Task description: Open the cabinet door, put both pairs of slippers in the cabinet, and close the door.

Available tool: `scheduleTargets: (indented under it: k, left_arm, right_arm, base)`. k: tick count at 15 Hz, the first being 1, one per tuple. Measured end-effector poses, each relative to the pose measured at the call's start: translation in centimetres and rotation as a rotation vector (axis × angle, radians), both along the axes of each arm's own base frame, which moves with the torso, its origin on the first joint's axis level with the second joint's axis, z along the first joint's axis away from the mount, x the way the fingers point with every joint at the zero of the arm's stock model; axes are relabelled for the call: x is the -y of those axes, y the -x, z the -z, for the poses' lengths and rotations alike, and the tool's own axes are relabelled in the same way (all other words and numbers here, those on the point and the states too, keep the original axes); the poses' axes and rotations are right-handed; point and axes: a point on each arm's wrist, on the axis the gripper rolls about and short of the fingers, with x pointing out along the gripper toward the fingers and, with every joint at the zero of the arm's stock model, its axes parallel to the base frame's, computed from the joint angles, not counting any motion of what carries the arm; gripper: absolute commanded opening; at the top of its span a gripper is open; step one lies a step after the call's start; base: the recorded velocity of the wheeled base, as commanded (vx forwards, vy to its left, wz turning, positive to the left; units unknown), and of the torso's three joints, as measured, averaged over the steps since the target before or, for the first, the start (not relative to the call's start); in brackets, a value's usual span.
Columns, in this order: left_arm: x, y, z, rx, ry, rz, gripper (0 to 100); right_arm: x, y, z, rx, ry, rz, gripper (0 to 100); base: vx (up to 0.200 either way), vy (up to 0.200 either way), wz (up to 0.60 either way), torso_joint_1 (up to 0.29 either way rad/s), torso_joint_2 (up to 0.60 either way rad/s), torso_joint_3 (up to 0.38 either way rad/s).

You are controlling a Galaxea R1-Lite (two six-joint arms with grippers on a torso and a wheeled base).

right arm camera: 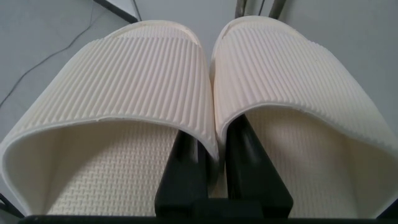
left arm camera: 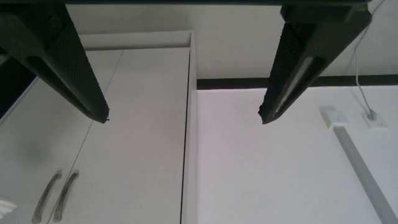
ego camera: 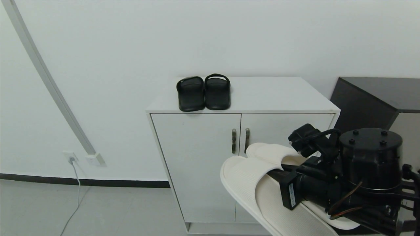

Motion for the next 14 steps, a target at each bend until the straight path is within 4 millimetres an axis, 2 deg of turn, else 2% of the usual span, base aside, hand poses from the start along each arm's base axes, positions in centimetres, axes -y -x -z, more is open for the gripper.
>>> scheduleTargets:
  k: [7, 14]
  left_arm:
    - [0.00, 0.00, 0.00, 0.000, -0.002, 0.000, 100]
    - [0.00, 0.00, 0.01, -0.001, -0.008, 0.001, 100]
  right_arm:
    - [0.06, 0.05, 0.30, -0.007, 0.008, 0.000, 0]
    - [0.12, 0.14, 0.40, 0.000, 0.000, -0.001, 0]
  base:
    - [0.000, 0.000, 0.00, -0.154, 0.48, 0.320]
    - [0.000, 0.000, 0.00, -0.092, 0.45, 0.362]
